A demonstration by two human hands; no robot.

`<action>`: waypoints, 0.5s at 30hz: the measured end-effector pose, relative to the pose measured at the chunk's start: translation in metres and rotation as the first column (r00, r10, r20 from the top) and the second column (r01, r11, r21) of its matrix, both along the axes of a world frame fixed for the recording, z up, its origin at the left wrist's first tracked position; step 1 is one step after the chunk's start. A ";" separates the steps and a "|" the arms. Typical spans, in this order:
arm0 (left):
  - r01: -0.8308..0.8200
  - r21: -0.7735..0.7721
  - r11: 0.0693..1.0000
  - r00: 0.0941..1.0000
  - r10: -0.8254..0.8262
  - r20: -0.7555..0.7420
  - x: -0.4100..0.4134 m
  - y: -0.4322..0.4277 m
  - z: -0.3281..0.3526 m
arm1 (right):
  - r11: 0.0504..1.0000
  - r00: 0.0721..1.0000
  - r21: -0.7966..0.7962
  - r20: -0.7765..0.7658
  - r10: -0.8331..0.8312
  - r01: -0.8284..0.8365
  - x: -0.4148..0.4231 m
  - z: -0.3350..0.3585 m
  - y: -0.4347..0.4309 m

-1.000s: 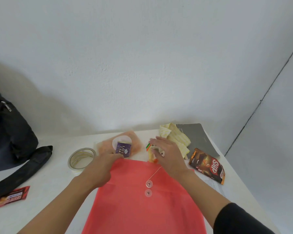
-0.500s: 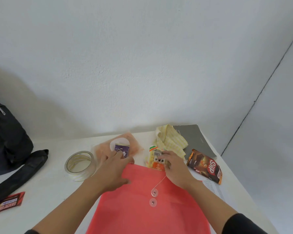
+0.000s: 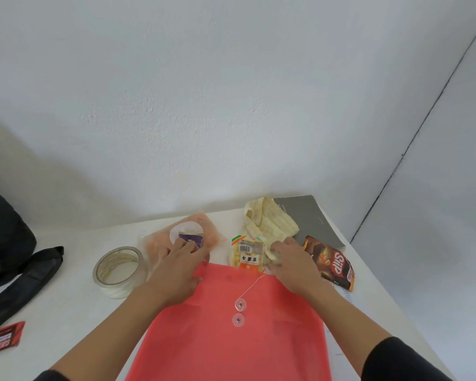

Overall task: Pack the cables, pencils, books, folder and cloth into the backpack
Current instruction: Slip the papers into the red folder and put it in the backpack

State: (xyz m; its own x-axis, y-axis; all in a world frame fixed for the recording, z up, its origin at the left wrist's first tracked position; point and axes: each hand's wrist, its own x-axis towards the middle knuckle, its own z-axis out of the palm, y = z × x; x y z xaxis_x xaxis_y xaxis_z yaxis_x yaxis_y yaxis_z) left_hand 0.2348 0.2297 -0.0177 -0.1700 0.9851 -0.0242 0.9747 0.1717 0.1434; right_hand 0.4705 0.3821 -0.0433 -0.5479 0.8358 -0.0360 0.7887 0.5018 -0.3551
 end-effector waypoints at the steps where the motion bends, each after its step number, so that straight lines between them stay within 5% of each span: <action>1: 0.002 -0.006 1.000 1.000 -0.002 0.005 0.000 0.000 0.000 | 1.000 0.999 -0.005 -0.030 0.016 -0.016 -0.001 -0.005 0.002; 7: 0.031 -0.032 0.999 0.999 -0.030 0.038 -0.006 -0.002 0.004 | 0.993 0.914 -0.117 -0.405 -0.020 -0.030 -0.019 -0.011 0.010; 10: 0.053 -0.040 0.998 0.998 -0.051 0.037 -0.008 -0.001 0.002 | 0.988 0.896 -0.138 -0.443 -0.002 -0.066 -0.019 0.001 0.010; 12: 0.058 -0.048 0.997 0.998 -0.056 0.033 -0.009 0.000 0.001 | 0.999 0.902 -0.019 -0.431 0.034 -0.047 -0.008 0.007 0.011; 15: 0.075 -0.068 0.995 0.997 -0.073 0.030 -0.001 0.001 0.004 | 0.999 0.967 0.030 -0.251 0.042 -0.035 0.011 0.013 0.013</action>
State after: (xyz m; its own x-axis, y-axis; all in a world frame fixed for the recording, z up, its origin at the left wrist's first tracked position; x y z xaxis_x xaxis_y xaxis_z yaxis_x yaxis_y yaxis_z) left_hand 0.2340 0.2310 -0.0136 -0.0947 0.9909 -0.0960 0.9809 0.1093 0.1608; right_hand 0.4811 0.3953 -0.0302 -0.5686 0.8127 0.1272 0.6558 0.5411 -0.5265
